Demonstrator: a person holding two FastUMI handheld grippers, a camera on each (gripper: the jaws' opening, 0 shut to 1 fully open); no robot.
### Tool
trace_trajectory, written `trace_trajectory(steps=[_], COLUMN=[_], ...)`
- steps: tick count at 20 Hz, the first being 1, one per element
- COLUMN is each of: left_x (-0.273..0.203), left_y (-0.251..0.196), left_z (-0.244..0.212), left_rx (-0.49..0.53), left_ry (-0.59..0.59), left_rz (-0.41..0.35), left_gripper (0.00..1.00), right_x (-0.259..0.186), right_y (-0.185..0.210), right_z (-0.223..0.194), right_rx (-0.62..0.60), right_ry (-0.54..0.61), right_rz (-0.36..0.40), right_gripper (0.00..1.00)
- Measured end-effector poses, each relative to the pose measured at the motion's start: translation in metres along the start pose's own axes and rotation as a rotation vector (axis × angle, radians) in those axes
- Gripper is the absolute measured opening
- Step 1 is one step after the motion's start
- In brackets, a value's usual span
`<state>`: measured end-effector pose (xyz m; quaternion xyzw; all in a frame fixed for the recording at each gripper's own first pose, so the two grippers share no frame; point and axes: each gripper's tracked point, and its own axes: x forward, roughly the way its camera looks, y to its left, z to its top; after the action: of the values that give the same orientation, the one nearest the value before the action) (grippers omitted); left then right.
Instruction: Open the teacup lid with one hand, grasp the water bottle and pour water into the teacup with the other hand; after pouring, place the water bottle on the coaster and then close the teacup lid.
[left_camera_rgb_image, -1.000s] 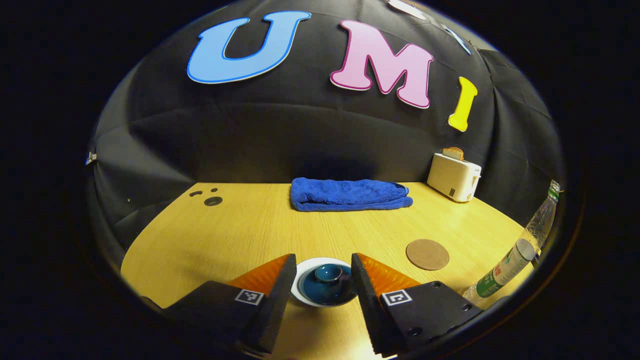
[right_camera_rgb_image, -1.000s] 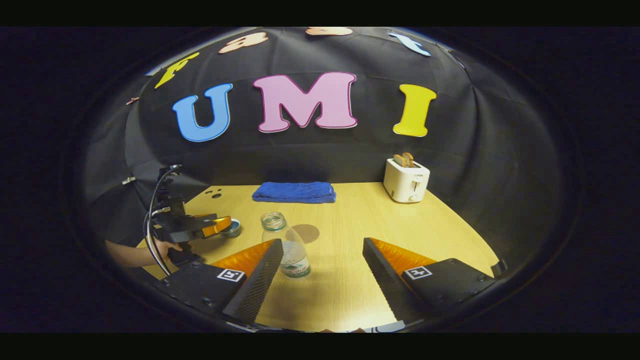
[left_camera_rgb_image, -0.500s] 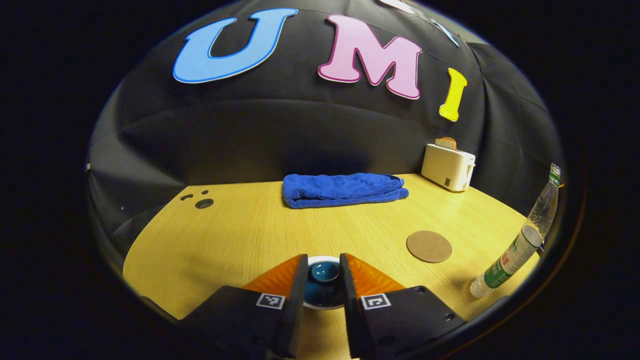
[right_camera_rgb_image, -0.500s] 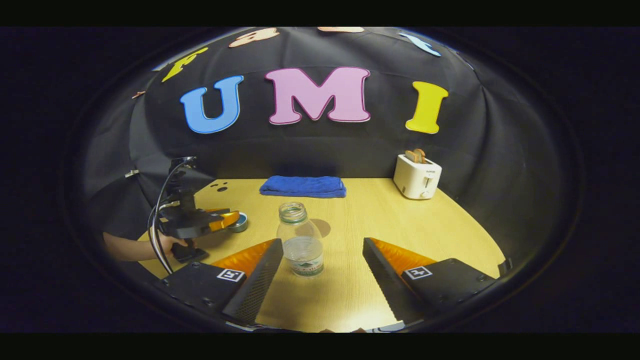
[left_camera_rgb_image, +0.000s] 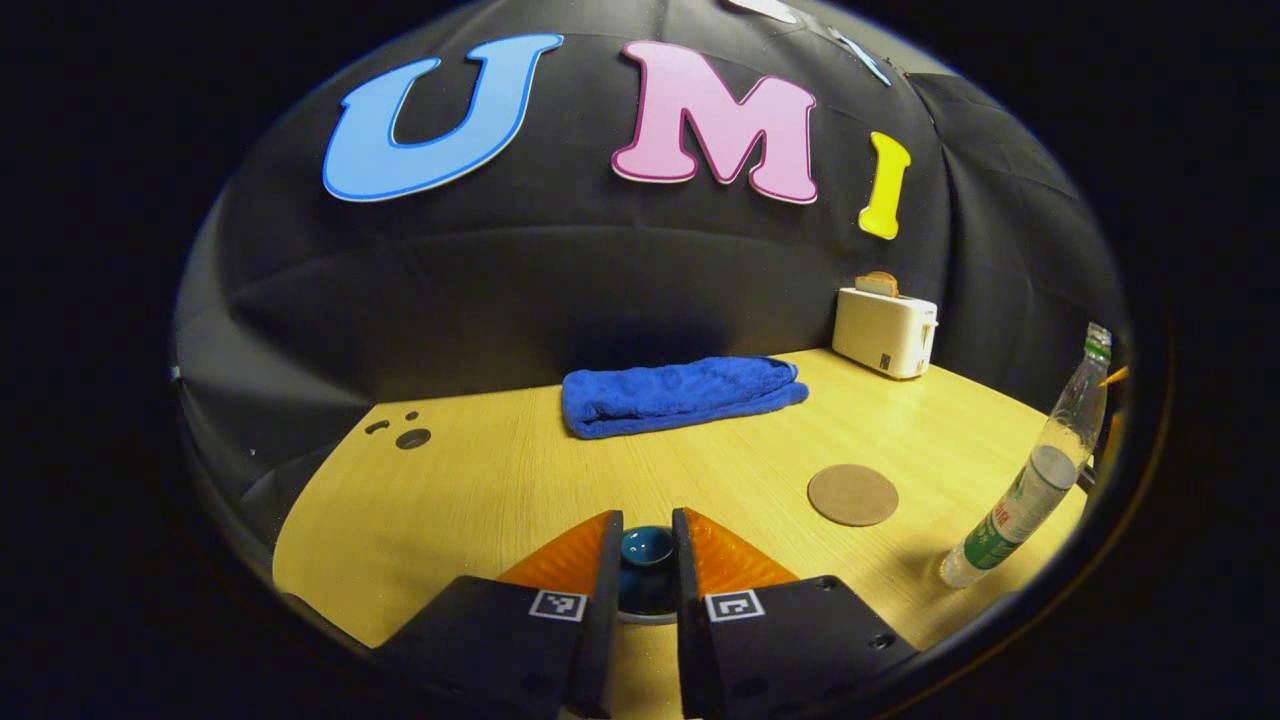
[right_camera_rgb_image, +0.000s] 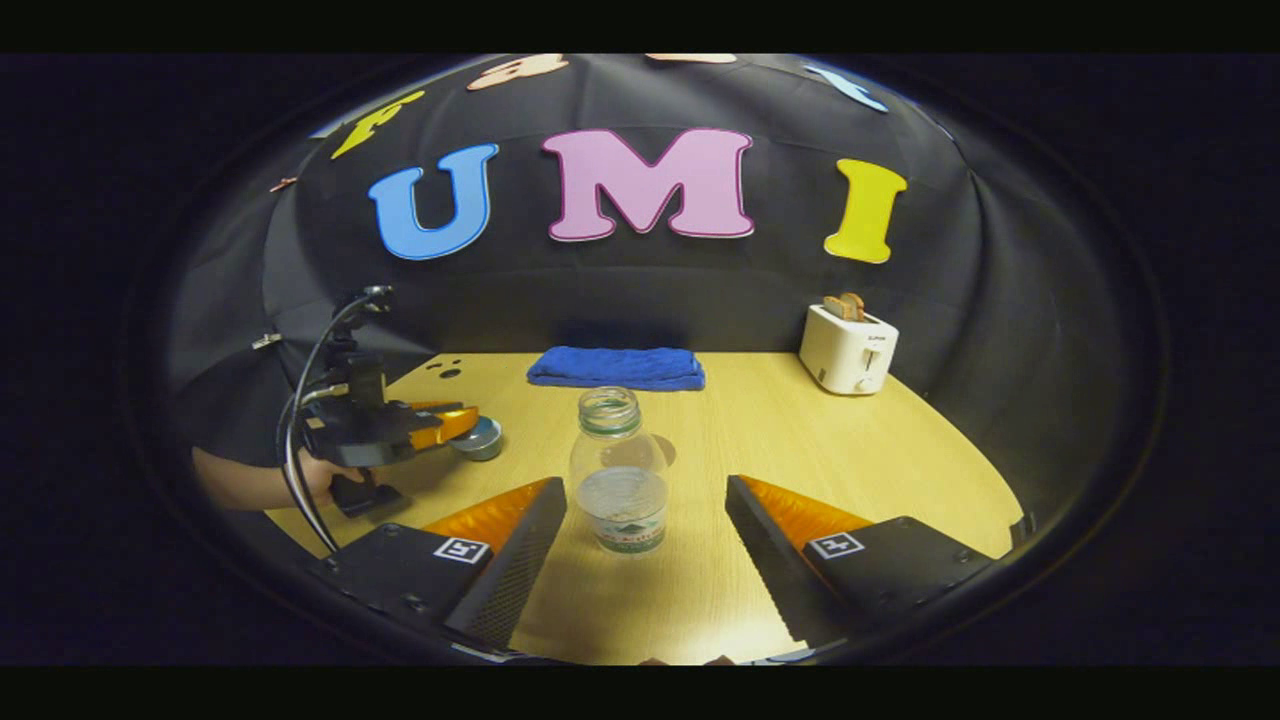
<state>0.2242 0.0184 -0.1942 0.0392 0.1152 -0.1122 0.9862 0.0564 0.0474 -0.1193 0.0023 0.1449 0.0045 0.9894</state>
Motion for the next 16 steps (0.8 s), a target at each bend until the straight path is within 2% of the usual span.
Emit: trace_trajectory(steps=[3,4,5,8,16], left_x=[-0.018,-0.023,-0.03,-0.048,-0.061], left_y=[0.0,0.0,0.002,0.004,0.011], left_z=[0.016,0.019,0.02,0.021,0.018], left_rx=[0.001,0.0,-0.004,-0.034,-0.048], left_ry=[-0.028,-0.03,-0.03,-0.021,-0.001], left_rz=[-0.003,-0.002,0.002,0.01,0.021], left_gripper=[0.29,0.25,0.29,0.29,0.29], right_x=[0.011,0.017,0.022,0.044,0.084], right_y=[0.006,0.007,0.007,0.008,0.015], right_z=[-0.009,-0.011,-0.014,-0.01,-0.01], right_rx=[0.003,0.008,0.011,0.03,-0.006], right_ry=[0.004,0.006,0.007,-0.017,-0.055], right_rz=[0.007,0.009,0.01,0.01,0.036], right_gripper=[0.99,0.99,0.99,0.99,0.97])
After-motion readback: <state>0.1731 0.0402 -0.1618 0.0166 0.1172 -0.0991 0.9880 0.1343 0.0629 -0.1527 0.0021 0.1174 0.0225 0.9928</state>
